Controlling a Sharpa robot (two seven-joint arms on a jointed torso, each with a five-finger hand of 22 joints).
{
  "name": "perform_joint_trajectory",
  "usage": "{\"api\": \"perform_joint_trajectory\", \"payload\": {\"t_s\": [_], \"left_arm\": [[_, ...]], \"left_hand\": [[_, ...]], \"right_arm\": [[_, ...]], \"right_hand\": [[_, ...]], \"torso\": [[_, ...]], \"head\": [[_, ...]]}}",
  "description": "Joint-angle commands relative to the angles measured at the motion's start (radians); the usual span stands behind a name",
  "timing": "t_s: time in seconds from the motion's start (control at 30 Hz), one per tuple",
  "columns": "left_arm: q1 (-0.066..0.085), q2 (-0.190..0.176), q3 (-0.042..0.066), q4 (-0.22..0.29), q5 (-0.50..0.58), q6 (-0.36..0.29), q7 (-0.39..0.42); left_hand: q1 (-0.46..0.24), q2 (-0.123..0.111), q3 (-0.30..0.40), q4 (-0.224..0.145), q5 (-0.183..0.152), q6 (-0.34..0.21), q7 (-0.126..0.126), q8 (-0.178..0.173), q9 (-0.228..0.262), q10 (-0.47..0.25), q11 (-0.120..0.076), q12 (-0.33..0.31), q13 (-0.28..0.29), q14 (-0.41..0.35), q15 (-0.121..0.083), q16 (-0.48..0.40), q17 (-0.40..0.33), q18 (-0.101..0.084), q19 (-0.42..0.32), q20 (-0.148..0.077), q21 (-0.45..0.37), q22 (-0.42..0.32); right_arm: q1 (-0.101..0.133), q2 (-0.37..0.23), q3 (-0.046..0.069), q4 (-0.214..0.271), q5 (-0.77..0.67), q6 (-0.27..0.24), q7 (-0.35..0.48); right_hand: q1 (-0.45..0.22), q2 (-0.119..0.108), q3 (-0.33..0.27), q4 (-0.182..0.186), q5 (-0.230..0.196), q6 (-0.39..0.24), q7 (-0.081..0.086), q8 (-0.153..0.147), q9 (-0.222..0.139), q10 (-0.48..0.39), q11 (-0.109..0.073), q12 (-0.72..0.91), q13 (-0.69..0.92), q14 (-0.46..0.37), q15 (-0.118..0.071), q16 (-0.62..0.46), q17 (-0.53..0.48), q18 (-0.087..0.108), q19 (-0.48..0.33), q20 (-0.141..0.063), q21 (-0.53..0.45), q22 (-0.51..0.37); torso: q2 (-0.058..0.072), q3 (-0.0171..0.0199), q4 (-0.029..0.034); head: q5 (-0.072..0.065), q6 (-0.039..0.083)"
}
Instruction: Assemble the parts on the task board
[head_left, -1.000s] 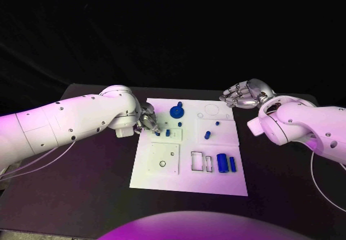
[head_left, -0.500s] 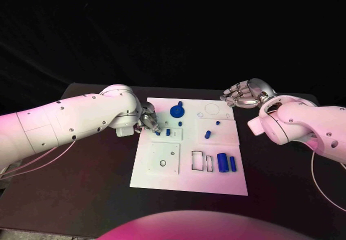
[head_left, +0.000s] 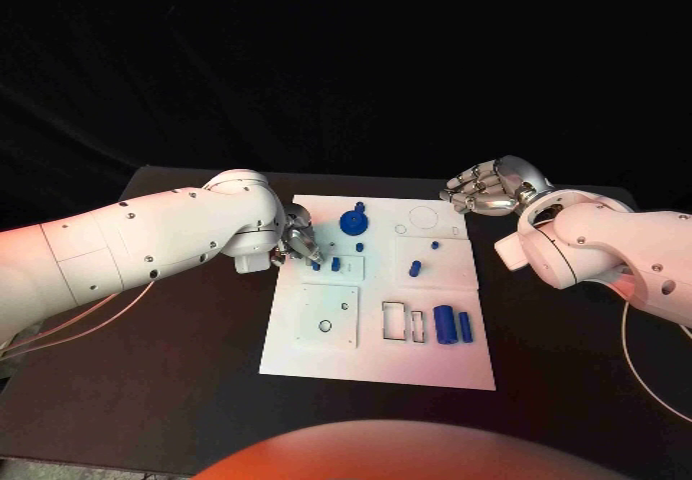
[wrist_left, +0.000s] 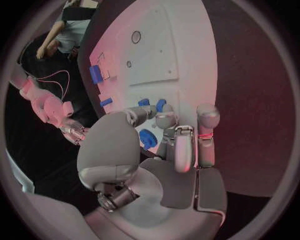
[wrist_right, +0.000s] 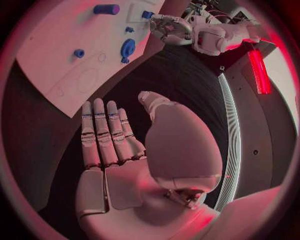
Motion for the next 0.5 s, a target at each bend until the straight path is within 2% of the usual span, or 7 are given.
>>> {"api": "perform_joint_trajectory", "payload": {"t_s": [0.03, 0.23, 0.5], "left_arm": [[-0.005, 0.006, -0.004, -0.001, 0.024, 0.011, -0.001], [-0.006, 0.006, -0.005, -0.009, 0.027, 0.009, -0.005], [-0.006, 0.003, -0.006, -0.016, 0.031, 0.009, -0.013]], "left_hand": [[-0.023, -0.006, 0.057, -0.047, -0.011, 0.012, -0.014, -0.007, -0.002, 0.005, -0.003, -0.003, 0.001, 0.1, -0.006, 0.001, 0.239, -0.019, 0.006, -0.002, -0.008, -0.002], [-0.053, -0.009, 0.038, -0.015, -0.061, 0.02, -0.017, -0.016, -0.004, 0.003, -0.005, -0.003, 0.005, 0.1, -0.008, 0.0, 0.238, -0.019, 0.009, -0.004, -0.015, -0.003], [-0.079, -0.019, 0.009, 0.019, -0.107, 0.025, -0.015, -0.026, -0.006, -0.002, -0.004, -0.005, 0.004, 0.098, -0.007, -0.002, 0.231, -0.019, 0.01, -0.003, -0.024, -0.005]], "right_arm": [[-0.001, 0.0, 0.0, 0.002, -0.006, 0.009, 0.009], [-0.001, -0.001, 0.0, 0.002, -0.004, 0.011, 0.009], [-0.001, -0.002, 0.0, 0.003, -0.003, 0.012, 0.009]], "right_hand": [[0.007, 0.002, -0.003, -0.005, 0.006, -0.007, 0.051, 0.005, -0.003, -0.006, 0.006, -0.007, -0.002, -0.011, 0.0, -0.007, -0.004, 0.012, 0.0, 0.004, 0.003, -0.004], [0.007, 0.002, -0.003, -0.005, 0.006, -0.007, 0.051, 0.005, -0.003, -0.006, 0.006, -0.007, -0.002, -0.011, 0.0, -0.007, -0.004, 0.012, 0.0, 0.004, 0.003, -0.004], [0.007, 0.002, -0.004, -0.004, 0.006, -0.008, 0.051, 0.005, -0.003, -0.006, 0.006, -0.007, -0.003, -0.011, 0.0, -0.008, -0.005, 0.012, 0.0, 0.004, 0.003, -0.005]], "torso": [[0.0, 0.0002, -0.0001], [0.0, 0.0002, -0.0003], [0.0, 0.0001, -0.0002]], "head": [[-0.001, -0.001], [-0.002, -0.001], [-0.002, -0.002]]}}
